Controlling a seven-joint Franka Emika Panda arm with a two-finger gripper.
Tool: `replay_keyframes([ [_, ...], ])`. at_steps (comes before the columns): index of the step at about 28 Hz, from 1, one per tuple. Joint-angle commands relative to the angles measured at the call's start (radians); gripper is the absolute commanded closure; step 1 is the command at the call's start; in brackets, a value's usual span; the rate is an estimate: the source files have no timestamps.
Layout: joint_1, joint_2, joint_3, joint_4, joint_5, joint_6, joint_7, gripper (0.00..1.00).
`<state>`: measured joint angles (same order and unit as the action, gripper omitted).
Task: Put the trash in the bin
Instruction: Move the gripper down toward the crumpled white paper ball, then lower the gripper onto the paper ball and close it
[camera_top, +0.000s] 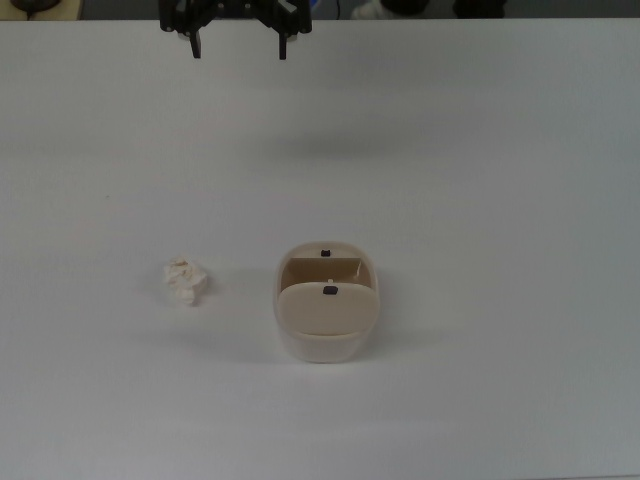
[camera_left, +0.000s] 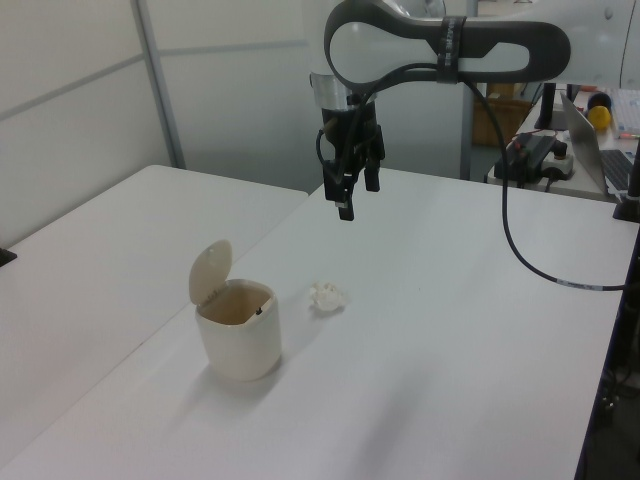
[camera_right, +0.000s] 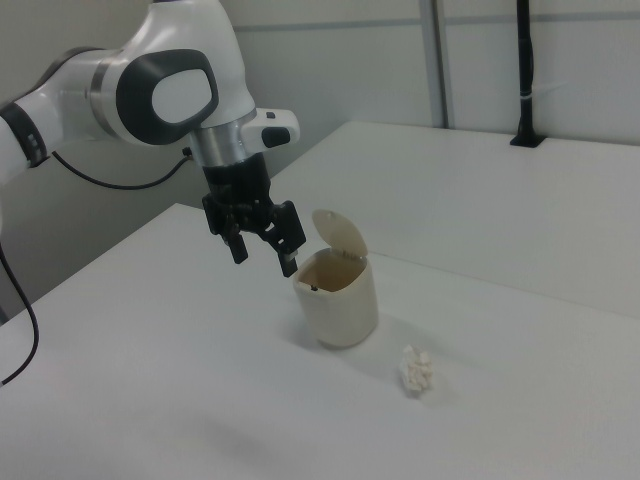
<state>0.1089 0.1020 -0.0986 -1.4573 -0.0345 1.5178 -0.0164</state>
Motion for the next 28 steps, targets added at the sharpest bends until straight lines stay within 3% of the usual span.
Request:
replay_keyframes([
  [1, -0.027, 0.036, -0.016, -0.014, 0.092, 0.085, -0.013, 0.0],
  [12, -0.057, 0.165, -0.016, -0.017, 0.082, 0.294, -0.016, 0.0],
  [23, -0.077, 0.355, -0.015, -0.031, -0.01, 0.527, -0.013, 0.0],
  [28, -0.087, 0.41, -0.015, -0.034, -0.01, 0.608, -0.008, 0.0],
])
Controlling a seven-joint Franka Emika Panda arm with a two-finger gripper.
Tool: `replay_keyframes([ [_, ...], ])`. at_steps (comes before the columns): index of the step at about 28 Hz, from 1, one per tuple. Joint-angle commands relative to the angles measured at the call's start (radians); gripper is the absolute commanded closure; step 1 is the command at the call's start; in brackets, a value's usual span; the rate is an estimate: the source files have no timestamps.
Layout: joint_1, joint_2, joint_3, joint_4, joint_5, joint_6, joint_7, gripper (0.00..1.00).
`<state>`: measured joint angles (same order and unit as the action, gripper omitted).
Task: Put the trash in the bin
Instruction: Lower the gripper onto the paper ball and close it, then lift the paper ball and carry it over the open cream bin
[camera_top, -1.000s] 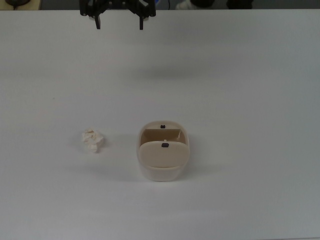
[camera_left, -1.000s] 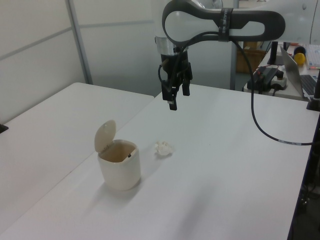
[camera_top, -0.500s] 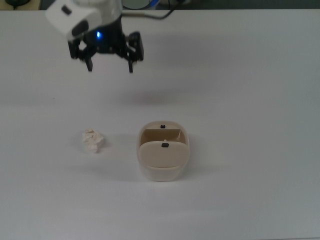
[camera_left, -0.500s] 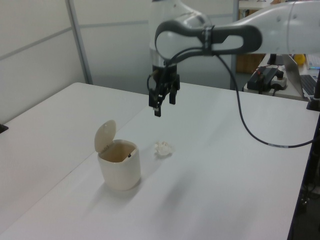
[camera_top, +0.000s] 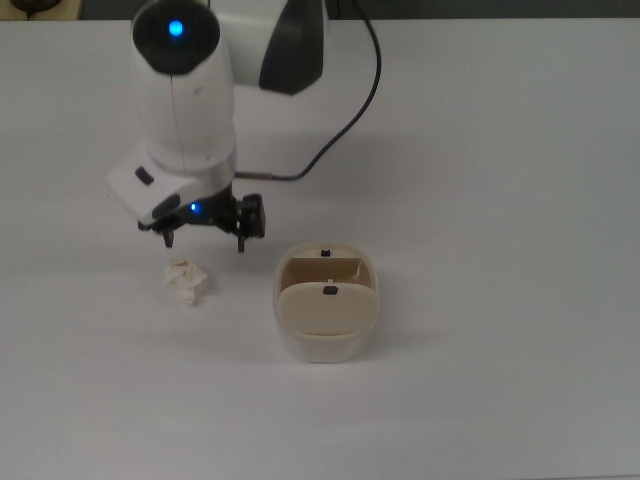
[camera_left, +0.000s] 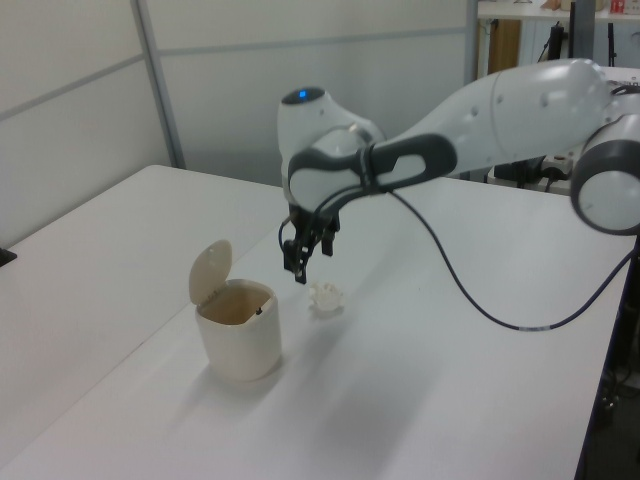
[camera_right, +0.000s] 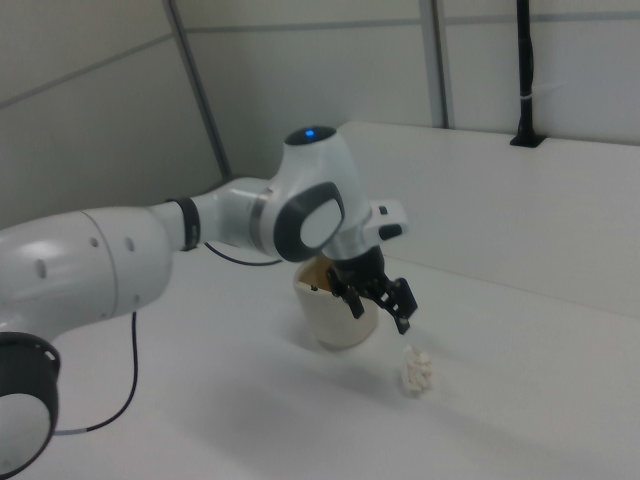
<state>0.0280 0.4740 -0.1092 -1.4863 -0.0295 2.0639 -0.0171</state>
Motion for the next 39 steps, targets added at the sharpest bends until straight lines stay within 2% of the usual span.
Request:
replay_keyframes([
  [1, -0.008, 0.047, -0.004, -0.005, -0.015, 0.071, -0.006, 0.0],
  [5, -0.02, 0.081, -0.004, -0.003, -0.016, 0.117, -0.004, 0.0],
  [13, -0.053, 0.094, -0.006, -0.005, -0.02, 0.134, -0.007, 0.0],
  [25, -0.056, 0.135, -0.003, -0.023, -0.006, 0.159, -0.001, 0.0],
  [29, -0.056, 0.136, -0.001, -0.034, -0.001, 0.189, 0.0, 0.22],
  [30, -0.056, 0.136, -0.003, -0.037, -0.001, 0.197, 0.0, 0.35],
  [31, -0.056, 0.136, -0.001, -0.04, -0.001, 0.197, 0.0, 0.42],
  [35, -0.056, 0.135, -0.003, -0.038, -0.001, 0.199, 0.0, 0.66],
  [39, -0.056, 0.124, -0.003, -0.038, -0.003, 0.19, -0.009, 0.67],
])
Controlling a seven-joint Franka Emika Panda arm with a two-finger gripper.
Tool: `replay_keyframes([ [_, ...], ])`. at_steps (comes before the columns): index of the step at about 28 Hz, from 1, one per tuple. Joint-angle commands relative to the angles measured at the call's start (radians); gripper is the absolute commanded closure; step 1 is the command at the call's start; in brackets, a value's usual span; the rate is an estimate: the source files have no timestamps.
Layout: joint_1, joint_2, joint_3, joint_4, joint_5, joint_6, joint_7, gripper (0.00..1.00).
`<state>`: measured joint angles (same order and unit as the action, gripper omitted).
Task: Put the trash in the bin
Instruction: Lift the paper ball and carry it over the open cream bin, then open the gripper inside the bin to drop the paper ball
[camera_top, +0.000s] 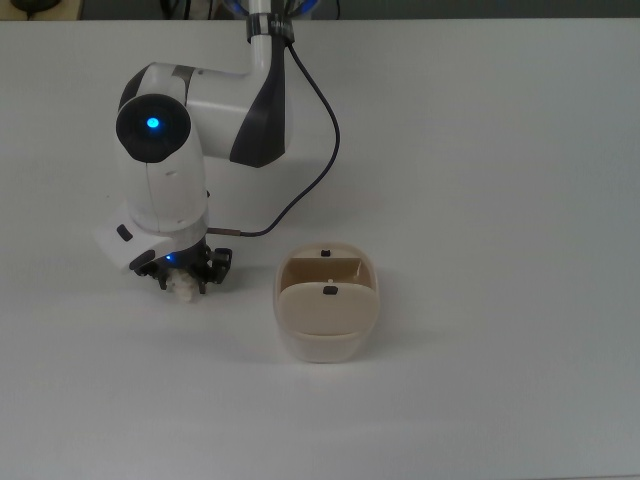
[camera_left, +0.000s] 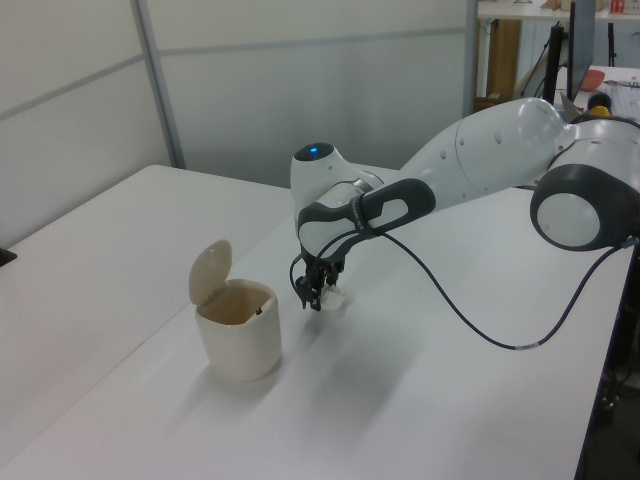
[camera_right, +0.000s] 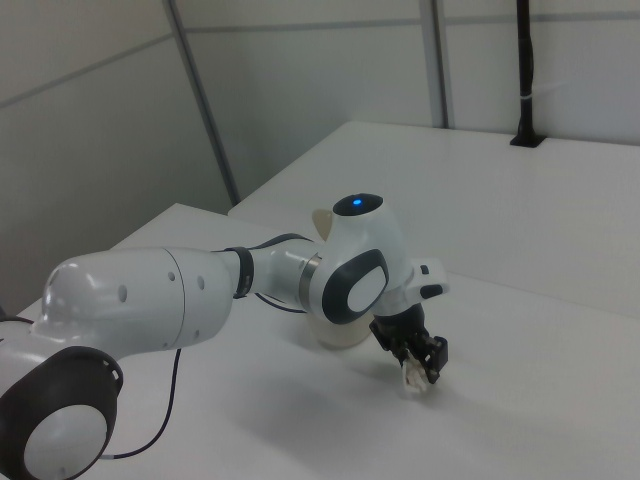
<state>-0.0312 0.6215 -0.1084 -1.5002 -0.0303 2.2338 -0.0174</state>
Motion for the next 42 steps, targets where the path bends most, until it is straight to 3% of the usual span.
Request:
replay_keyframes([
  [1, 0.004, -0.037, -0.004, -0.025, -0.002, 0.014, -0.009, 0.67],
  [10, 0.016, -0.178, 0.009, -0.02, 0.007, -0.111, -0.009, 0.67],
  [16, 0.048, -0.276, 0.065, -0.008, 0.053, -0.148, -0.003, 0.66],
  [21, 0.082, -0.27, 0.102, 0.024, 0.049, -0.135, 0.002, 0.66],
  [25, 0.116, -0.263, 0.105, 0.029, 0.046, -0.122, 0.002, 0.65],
  [32, 0.157, -0.227, 0.105, 0.029, 0.036, 0.024, 0.077, 0.47],
  [38, 0.159, -0.203, 0.105, 0.029, 0.036, 0.059, 0.086, 0.45],
  [41, 0.159, -0.201, 0.105, 0.026, 0.038, 0.081, 0.089, 0.0],
  [42, 0.159, -0.2, 0.105, 0.026, 0.035, 0.084, 0.089, 0.0],
])
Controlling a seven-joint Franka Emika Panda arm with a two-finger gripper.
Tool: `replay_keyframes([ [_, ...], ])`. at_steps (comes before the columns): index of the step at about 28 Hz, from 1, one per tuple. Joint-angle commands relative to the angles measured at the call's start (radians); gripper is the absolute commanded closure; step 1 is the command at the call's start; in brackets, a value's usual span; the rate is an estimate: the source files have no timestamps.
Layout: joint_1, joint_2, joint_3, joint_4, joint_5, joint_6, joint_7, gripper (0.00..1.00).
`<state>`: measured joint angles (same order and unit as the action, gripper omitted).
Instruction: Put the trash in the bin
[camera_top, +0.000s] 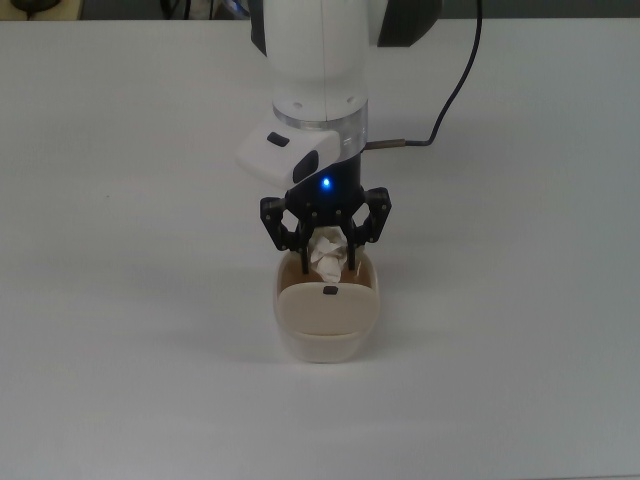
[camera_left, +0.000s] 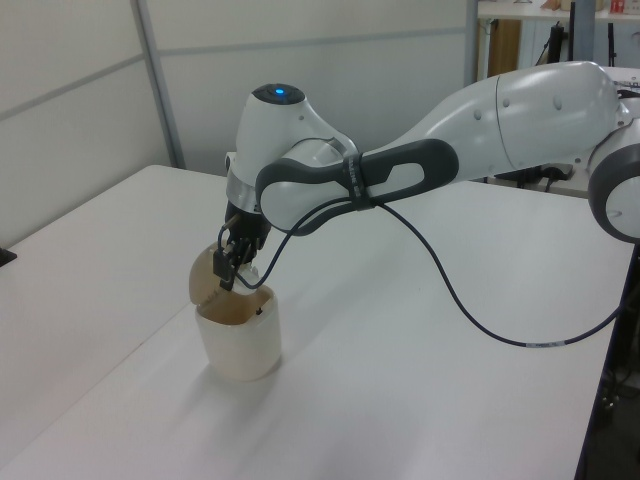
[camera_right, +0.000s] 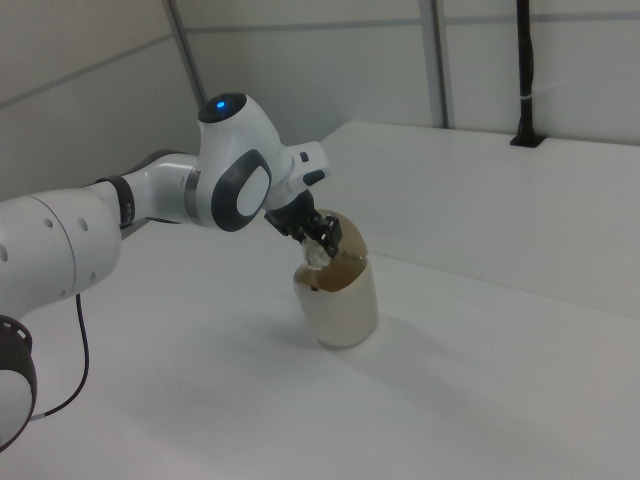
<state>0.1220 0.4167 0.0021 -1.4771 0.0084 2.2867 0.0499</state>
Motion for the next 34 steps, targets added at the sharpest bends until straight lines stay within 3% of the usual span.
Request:
replay_keyframes([
  [1, 0.005, 0.005, -0.005, 0.001, -0.007, 0.031, 0.021, 0.0],
  [4, 0.008, 0.004, -0.005, 0.001, -0.027, 0.031, 0.022, 0.0],
  [14, 0.012, -0.004, -0.014, -0.002, -0.024, -0.002, 0.022, 0.0],
  [17, 0.007, -0.015, -0.019, 0.001, -0.024, -0.076, 0.022, 0.0],
  [28, 0.001, -0.122, -0.113, 0.006, -0.033, -0.392, 0.01, 0.0],
  [34, 0.002, -0.16, -0.111, -0.003, -0.094, -0.48, -0.008, 0.0],
])
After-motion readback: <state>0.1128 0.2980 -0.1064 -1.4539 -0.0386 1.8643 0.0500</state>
